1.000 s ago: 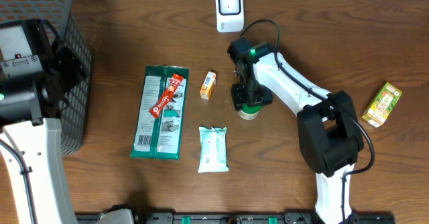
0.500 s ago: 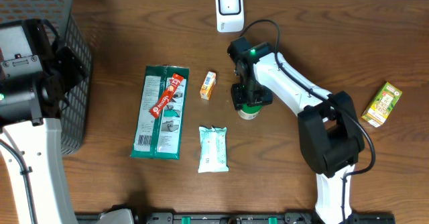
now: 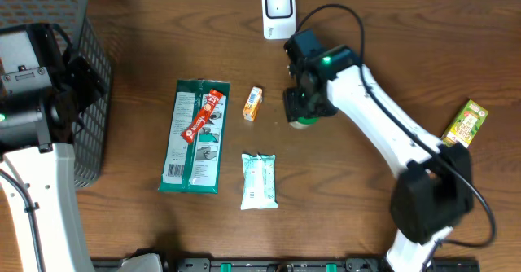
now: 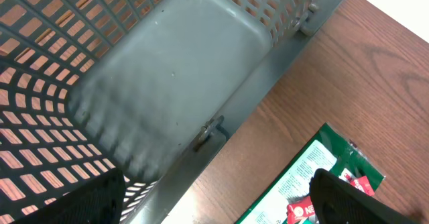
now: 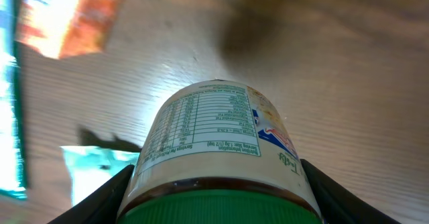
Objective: Scan the item barcode
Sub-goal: 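Lift the jar and carry it to the white scanner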
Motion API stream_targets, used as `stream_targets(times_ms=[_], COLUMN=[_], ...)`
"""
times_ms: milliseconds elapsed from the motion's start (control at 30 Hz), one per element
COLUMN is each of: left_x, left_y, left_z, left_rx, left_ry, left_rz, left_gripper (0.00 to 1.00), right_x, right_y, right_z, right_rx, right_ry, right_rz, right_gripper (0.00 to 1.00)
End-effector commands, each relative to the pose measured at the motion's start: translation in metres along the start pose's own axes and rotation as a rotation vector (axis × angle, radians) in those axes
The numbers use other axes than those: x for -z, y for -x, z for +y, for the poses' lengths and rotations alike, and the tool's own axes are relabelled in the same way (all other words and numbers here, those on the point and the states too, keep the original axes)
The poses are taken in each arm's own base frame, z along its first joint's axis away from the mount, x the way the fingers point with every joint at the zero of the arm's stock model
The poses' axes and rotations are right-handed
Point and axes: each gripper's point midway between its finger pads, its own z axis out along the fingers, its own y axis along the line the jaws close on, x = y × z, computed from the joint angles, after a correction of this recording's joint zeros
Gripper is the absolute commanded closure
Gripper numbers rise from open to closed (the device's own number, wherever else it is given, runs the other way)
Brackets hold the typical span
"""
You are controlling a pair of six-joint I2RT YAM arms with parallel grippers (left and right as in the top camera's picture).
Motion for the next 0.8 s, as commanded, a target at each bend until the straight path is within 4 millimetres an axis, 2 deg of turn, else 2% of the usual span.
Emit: stream_targets(times_ms=[0, 100, 200, 400, 533, 633, 767], left_x=[0.0, 0.0, 0.0, 0.0, 0.0, 0.0, 0.0], left_y=[0.003, 0.003, 0.003, 0.003, 0.003, 0.003, 0.003], left_z=[0.003, 0.003, 0.003, 0.003, 0.003, 0.003, 0.003], left_rx=[-0.005, -0.005, -0.005, -0.005, -0.005, -0.005, -0.005], left_ry=[0.013, 0.013, 0.013, 0.013, 0.013, 0.013, 0.013], left_rz=[-0.008, -0.007, -0.008, -0.008, -0.007, -0.007, -0.007], left_gripper=[0.12, 0.12, 0.12, 0.12, 0.12, 0.12, 0.12], right_x=[0.044, 0.068, 0.094, 0.144, 0.166, 0.179, 0.187], right_y=[0.011, 0.019, 0.029, 0.058, 0.084, 0.104, 0.129], right_z=[0.008, 0.012, 0.012, 0.018, 0.018, 0.011, 0.011], right_rx=[0.026, 0.029, 0.028, 0.048, 0.029, -0.006, -0.036], right_ry=[0.034, 0.061, 0.074, 0.108, 0.103, 0.055, 0.039], right_rz=[-0.142, -0.224, -0.329, -0.558, -0.701, -0.807, -0.91], right_gripper=[0.87, 0.89, 0.98, 0.99, 0.99, 0.99, 0.99])
